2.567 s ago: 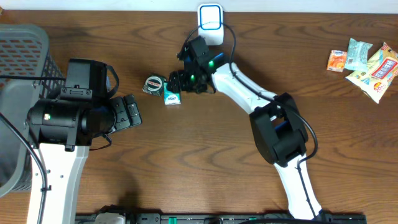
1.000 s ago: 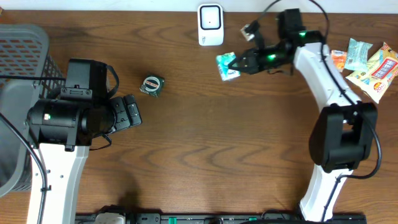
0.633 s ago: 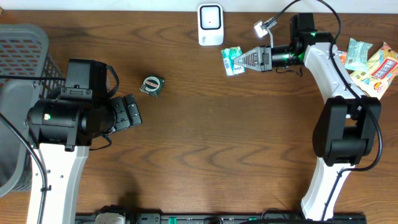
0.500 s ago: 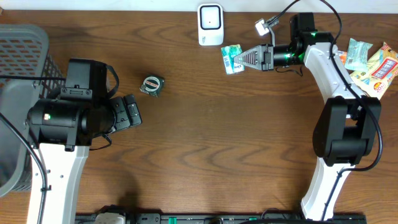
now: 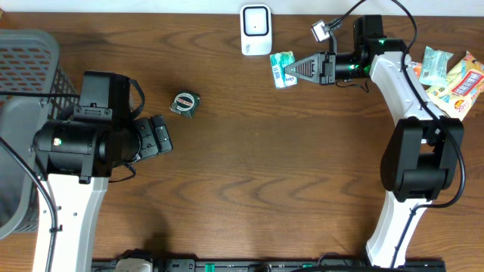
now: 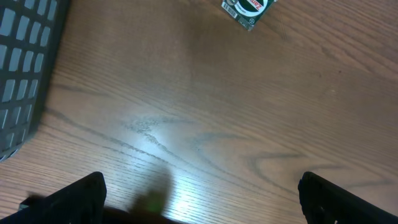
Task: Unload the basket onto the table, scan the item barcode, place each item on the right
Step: 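Grasp the light-blue tissue pack with the right gripper and lift it, then hold the light-blue tissue pack against the scanner face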
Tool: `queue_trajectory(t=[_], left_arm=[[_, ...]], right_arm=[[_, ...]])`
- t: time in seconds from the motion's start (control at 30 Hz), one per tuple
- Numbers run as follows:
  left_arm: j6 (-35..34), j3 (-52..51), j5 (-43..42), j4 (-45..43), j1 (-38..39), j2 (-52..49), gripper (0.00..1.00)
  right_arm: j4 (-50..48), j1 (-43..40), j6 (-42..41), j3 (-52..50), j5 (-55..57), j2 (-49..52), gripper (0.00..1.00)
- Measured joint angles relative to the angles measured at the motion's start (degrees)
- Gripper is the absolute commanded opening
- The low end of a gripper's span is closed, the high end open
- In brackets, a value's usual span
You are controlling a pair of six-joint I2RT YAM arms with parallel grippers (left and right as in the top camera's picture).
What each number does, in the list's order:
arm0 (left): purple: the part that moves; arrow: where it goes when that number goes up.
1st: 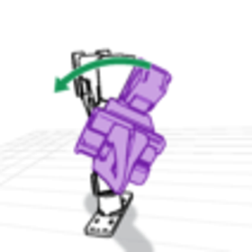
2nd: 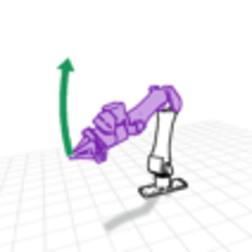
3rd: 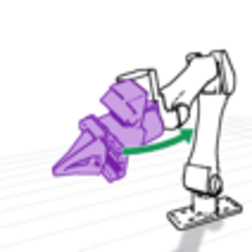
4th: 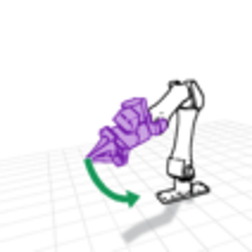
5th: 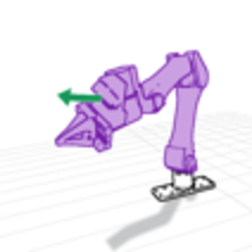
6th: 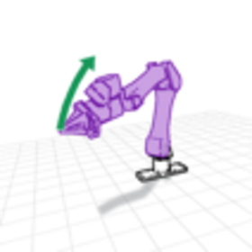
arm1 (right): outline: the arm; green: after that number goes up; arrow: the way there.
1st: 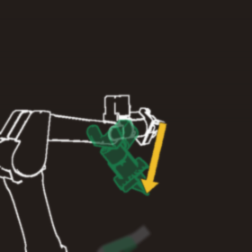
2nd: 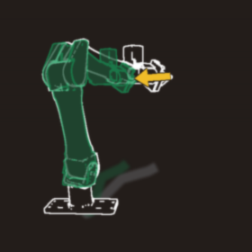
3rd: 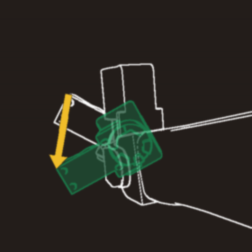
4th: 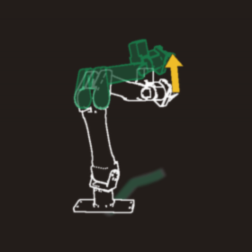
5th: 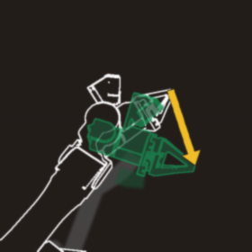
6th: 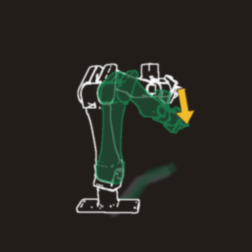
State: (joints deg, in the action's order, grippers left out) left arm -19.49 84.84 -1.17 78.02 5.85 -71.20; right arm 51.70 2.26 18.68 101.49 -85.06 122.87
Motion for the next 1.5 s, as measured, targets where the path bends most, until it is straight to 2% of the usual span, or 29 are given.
queue_trajectory(t=[0.23, 0.37, 0.5, 0.63, 0.77, 0.87, 1.03, 1.23, 1.33, 1.5], left_arm=[[0.0, 0.0, 0.0, 0.0, 0.0, 0.0, 0.98], [0.0, 0.0, 0.0, 0.0, 0.0, 0.0, 0.98], [0.0, 0.0, 0.0, 0.0, 0.0, 0.0, 0.98], [0.0, 0.0, 0.0, 0.0, -0.02, 0.0, 0.97], [0.0, 0.0, 0.02, 0.0, 0.0, 0.0, 0.98], [0.0, 0.0, 0.02, 0.02, 0.0, 0.0, 0.98], [0.0, 0.0, 0.02, 0.02, 0.0, 0.0, 0.98], [0.0, 0.0, 0.02, -0.02, -0.02, 0.0, 0.98], [0.0, 0.0, 0.02, 0.0, 0.0, 0.0, 0.98], [0.0, 0.0, 0.02, 0.0, 0.0, 0.0, 0.98]], right_arm=[[-0.04, 0.0, 0.0, 0.0, 1.4, 0.0, 0.01], [-0.11, 0.22, -2.05, 0.0, 9.53, 0.0, 0.01], [-0.17, 2.54, -8.41, 0.0, 29.09, 0.0, 0.01], [-3.54, 8.92, -13.68, 0.0, 60.08, 0.0, 0.01], [-13.51, 14.19, -10.34, -0.15, 83.34, 0.0, 0.01], [-26.14, 18.14, -4.9, -0.2, 96.98, 0.02, 0.01], [-38.27, 20.79, -1.95, -0.13, 101.85, 0.04, 0.01], [-39.74, 19.78, -1.79, 3.1, 98.03, 0.81, 0.01], [-38.14, 19.54, -1.79, 11.34, 96.08, 4.55, 0.01], [-28.94, 19.56, -1.7, 29.55, 94.49, 15.8, 0.01]])
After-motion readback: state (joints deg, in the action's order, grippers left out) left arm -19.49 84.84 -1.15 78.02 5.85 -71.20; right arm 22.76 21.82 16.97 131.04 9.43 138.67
